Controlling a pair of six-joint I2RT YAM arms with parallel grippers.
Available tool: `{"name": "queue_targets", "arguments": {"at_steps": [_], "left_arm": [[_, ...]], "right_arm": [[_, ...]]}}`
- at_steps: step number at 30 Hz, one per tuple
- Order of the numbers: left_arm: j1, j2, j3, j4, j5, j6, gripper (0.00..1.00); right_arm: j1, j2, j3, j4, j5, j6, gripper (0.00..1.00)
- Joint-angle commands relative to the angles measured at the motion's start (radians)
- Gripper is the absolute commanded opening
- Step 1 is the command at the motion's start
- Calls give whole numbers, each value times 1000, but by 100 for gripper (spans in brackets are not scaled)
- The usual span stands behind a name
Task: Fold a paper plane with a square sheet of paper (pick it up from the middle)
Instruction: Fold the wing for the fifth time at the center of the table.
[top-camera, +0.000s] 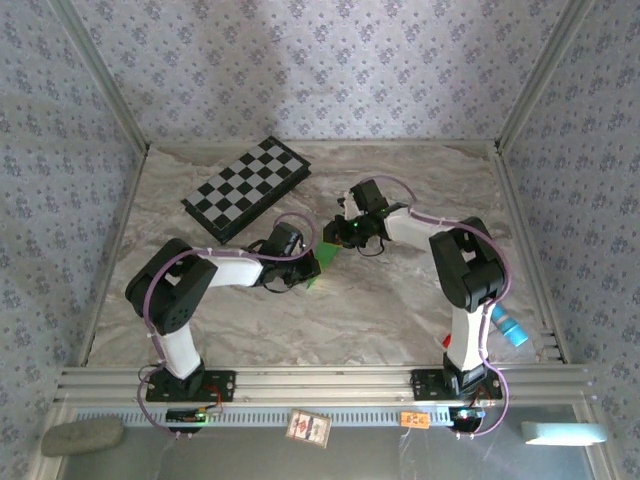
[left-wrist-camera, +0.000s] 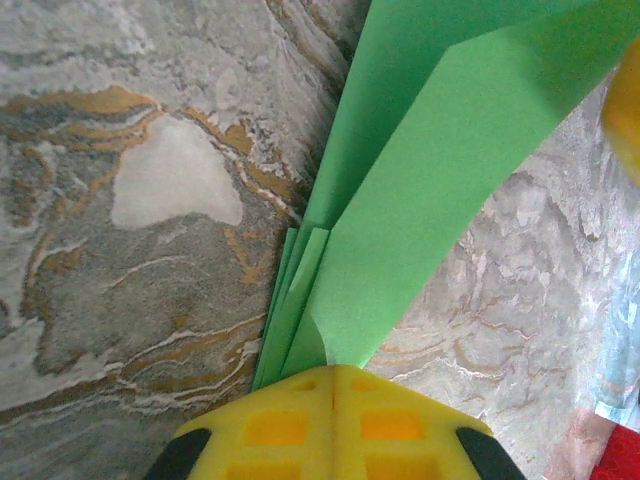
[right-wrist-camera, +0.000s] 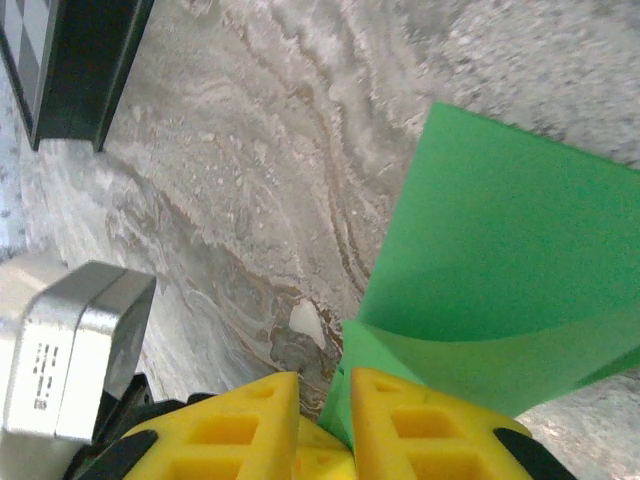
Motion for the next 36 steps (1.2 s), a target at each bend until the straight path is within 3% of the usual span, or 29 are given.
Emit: {"name": "queue_targets", "arguments": {"at_steps": [1, 19, 29, 36], "left_arm": [[9, 18, -6, -85, -32, -12, 0], [10, 11, -8, -93, -9, -11, 0], [16, -36, 47, -24, 60, 29, 2], [37, 26, 101, -7, 23, 22, 5]], "right_arm": [[-5, 36, 35, -21, -48, -97, 23], [-6, 180, 135, -116, 11, -162, 23], [3, 209, 76, -93, 65, -138, 21], [4, 197, 54, -66, 63, -85, 20]]}}
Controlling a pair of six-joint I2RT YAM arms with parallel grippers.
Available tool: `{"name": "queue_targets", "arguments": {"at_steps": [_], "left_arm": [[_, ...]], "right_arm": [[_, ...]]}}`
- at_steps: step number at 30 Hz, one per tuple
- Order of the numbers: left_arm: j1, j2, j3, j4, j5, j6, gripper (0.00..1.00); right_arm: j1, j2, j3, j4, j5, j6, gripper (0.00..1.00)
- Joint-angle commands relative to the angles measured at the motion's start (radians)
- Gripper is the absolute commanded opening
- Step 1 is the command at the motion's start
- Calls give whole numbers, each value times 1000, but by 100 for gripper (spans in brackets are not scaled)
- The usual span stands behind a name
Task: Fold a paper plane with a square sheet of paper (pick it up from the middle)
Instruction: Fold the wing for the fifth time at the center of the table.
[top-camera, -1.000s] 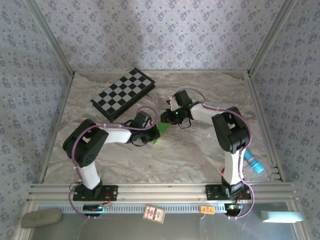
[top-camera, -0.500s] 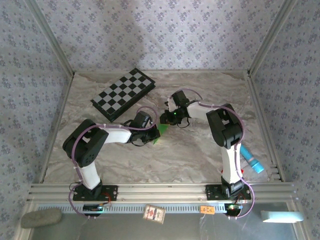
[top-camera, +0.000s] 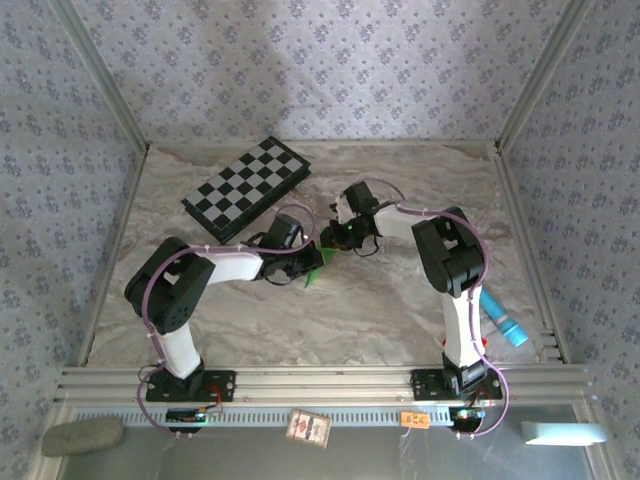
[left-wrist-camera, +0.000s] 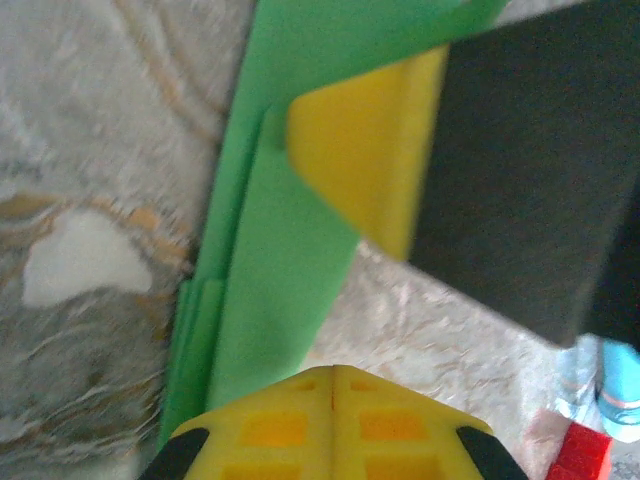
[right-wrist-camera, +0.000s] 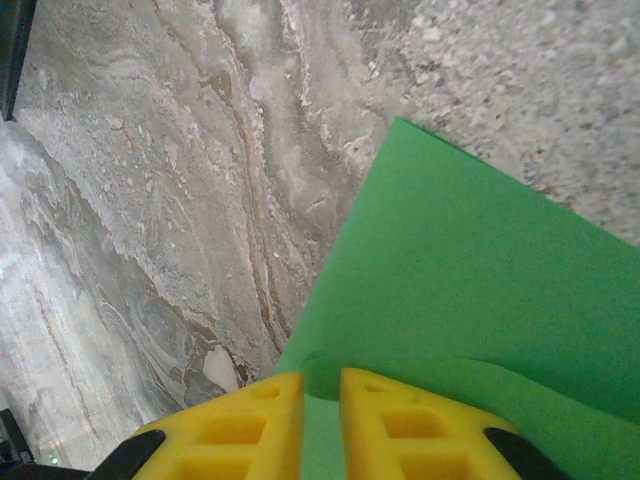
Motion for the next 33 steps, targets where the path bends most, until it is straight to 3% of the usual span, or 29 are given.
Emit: {"name": "queue_targets", "arguments": {"at_steps": [1, 13, 19, 33], "left_arm": [[18, 37, 35, 3, -18, 10, 4], [21, 107, 59, -143, -91, 0, 0], [21, 107, 51, -175, -115, -10, 0], [21, 118, 65, -227, -123, -13, 0]], "right_arm": [[7, 32, -48, -23, 67, 35, 20], [-16, -54, -29, 8, 12, 51, 20], [-8, -141, -50, -13, 54, 7, 20], [-10, -53, -85, 11, 58, 18, 17]]}}
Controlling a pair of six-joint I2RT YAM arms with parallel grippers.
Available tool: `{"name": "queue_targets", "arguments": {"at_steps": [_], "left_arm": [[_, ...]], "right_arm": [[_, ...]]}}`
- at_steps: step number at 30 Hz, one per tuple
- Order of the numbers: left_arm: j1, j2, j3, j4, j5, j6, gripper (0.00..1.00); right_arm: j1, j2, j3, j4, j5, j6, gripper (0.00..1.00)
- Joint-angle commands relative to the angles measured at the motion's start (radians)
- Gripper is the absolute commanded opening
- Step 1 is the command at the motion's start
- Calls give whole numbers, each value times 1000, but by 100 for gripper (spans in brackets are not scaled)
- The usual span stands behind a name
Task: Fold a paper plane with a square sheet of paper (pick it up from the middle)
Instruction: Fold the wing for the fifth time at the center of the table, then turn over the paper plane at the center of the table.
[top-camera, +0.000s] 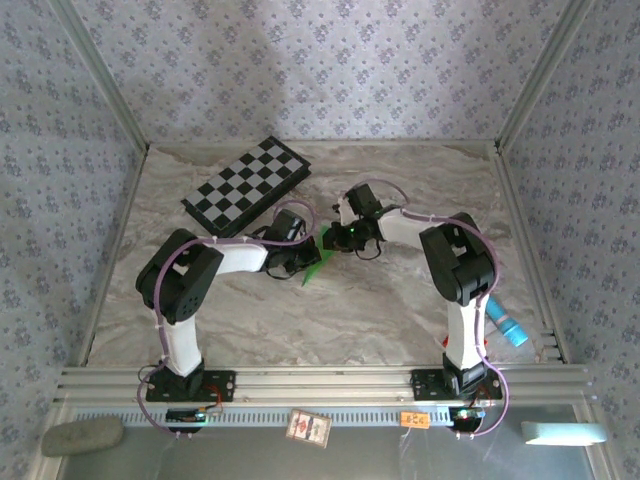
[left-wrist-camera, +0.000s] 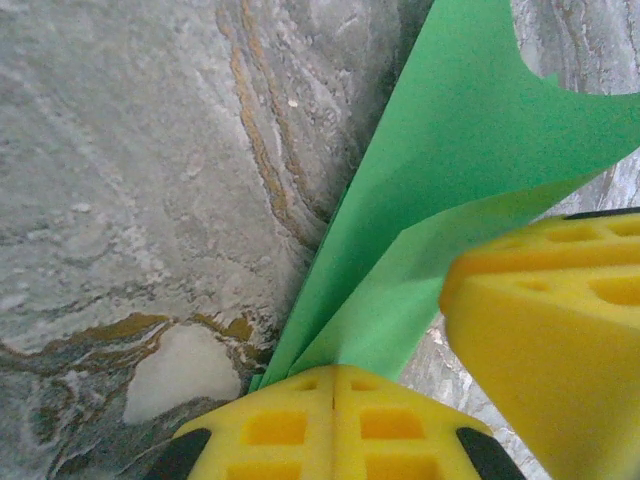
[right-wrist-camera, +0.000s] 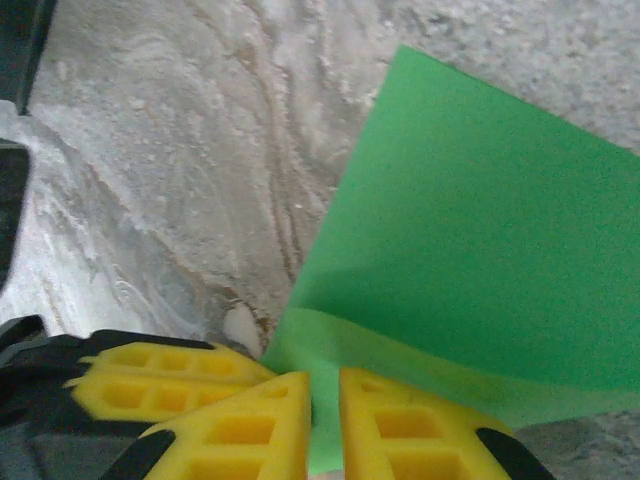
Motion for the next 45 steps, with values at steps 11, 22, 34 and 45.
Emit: {"name": "queue_targets", "arguments": {"at_steps": [11, 22, 34, 45], "left_arm": [[0, 28, -68, -151, -54, -2, 0], [0, -31, 54, -85, 56, 27, 5], [88, -389, -24, -258, -148, 75, 49], [199, -671, -201, -421, -397, 186, 92]], "right_arm": [[-194, 104, 32, 50, 82, 27, 16], [-218, -123, -2, -5, 132, 31, 18], [-57, -299, -75, -231, 378, 126, 38], [140, -153, 77, -302, 518, 312, 61]]}}
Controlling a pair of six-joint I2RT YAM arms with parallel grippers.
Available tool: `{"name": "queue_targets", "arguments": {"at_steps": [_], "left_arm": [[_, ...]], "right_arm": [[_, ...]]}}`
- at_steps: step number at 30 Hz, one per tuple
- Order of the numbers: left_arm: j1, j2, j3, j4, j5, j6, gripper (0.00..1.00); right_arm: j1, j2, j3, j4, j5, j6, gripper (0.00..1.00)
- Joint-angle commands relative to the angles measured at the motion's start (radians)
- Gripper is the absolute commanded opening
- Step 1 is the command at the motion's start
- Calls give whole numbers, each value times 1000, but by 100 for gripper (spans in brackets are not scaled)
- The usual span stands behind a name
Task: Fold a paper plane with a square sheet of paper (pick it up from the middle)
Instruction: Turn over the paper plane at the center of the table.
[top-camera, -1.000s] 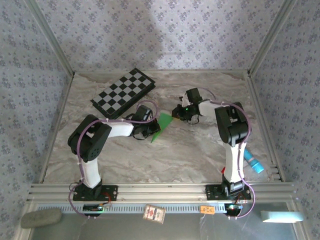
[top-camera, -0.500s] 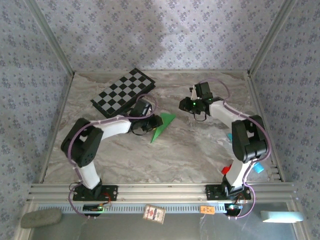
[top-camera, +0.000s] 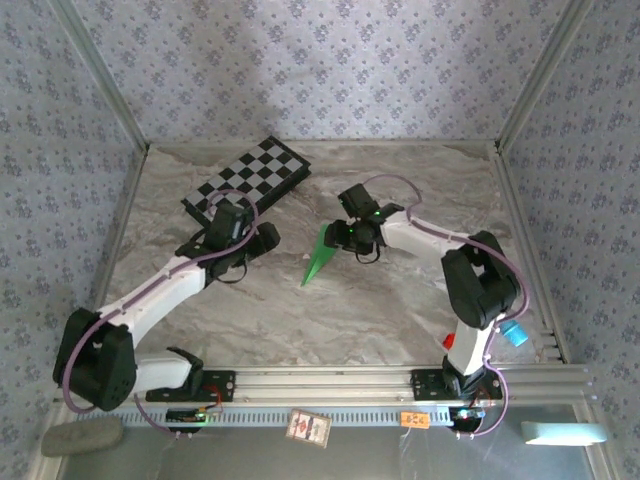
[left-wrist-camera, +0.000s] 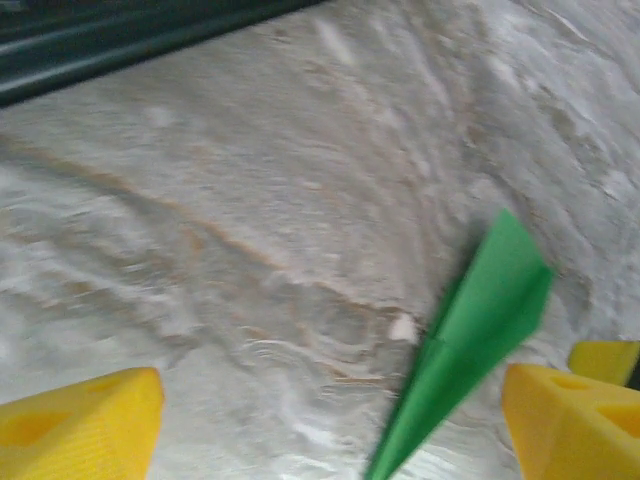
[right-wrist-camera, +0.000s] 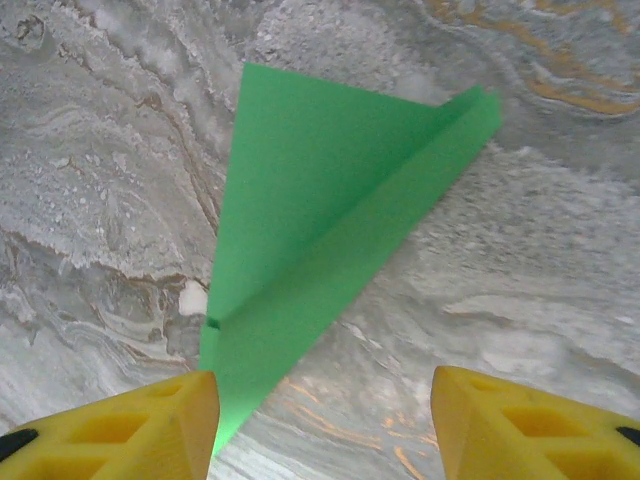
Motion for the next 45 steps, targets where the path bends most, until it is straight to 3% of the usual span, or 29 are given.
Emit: {"name": "queue_targets", "arguments": {"at_steps": [1, 8, 13, 18, 24, 30, 34, 38, 40, 45], "left_arm": [[29, -51, -31, -62, -81, 38, 96], [53, -73, -74, -69, -83, 45, 100], [67, -75, -82, -78, -85, 47, 100], [72, -69, -83, -75, -83, 42, 100], [80, -63, -86, -76, -77, 33, 100], [90, -54, -83, -75, -50, 16, 100], [116, -42, -92, -46, 11, 8, 100], [154, -40, -112, -7, 70, -15, 100], [177, -41, -124, 13, 102, -29, 100], [208, -43, -144, 52, 155, -60, 100]], "right_arm": [[41, 56, 84, -83, 114, 75, 62], [78, 162, 189, -167, 180, 154, 64], [89, 204, 227, -234, 171, 174, 58], [91, 202, 208, -235, 161, 215, 43], [89, 182, 181, -237, 161, 248, 36], [78, 152, 158, -218, 186, 251, 13], [76, 121, 178, -188, 187, 166, 0], [69, 84, 175, -61, 76, 26, 0], [59, 74, 167, 19, -31, -69, 0], [22, 85, 91, 241, -328, -116, 0]]}}
